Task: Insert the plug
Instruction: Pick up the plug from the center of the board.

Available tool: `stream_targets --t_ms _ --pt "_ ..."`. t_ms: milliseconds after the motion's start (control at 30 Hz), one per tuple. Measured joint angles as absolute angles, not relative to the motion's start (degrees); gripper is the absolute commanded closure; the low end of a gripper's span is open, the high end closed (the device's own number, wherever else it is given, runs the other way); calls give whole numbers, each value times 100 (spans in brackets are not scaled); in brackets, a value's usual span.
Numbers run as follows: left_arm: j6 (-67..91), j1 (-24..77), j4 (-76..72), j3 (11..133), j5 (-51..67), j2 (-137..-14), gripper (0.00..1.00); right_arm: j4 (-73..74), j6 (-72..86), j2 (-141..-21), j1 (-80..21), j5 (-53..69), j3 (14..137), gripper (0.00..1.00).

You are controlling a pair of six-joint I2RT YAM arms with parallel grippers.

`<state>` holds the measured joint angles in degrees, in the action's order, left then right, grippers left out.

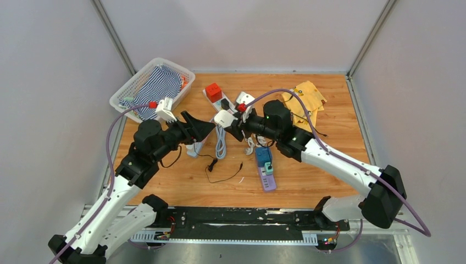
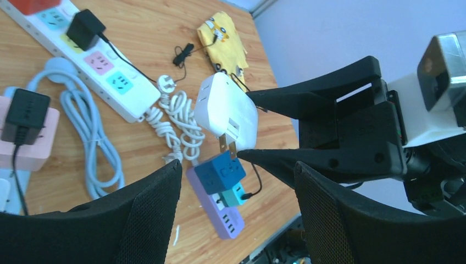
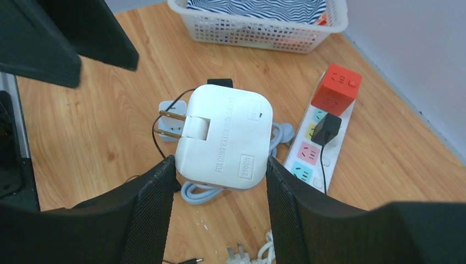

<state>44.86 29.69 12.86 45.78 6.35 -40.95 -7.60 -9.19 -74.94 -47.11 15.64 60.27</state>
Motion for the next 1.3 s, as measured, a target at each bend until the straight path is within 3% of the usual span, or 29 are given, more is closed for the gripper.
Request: stream_targets --t_ms 200,467,1000,1300 --pt "4956 2969 646 4344 1037 -4309 31 -1002 -720 -7220 -4871 1474 5889 63" --pt "5286 2969 272 4327 1411 -4624 48 -1205 -565 -7098 -5054 1345 5822 63" --pt "5566 2965 183 4327 1492 -4582 100 -1422 -458 -7063 -5076 1140 5712 64" --pt "5315 2965 180 4283 1474 -4560 100 -1599 -373 -6993 -5076 1081 5551 64"
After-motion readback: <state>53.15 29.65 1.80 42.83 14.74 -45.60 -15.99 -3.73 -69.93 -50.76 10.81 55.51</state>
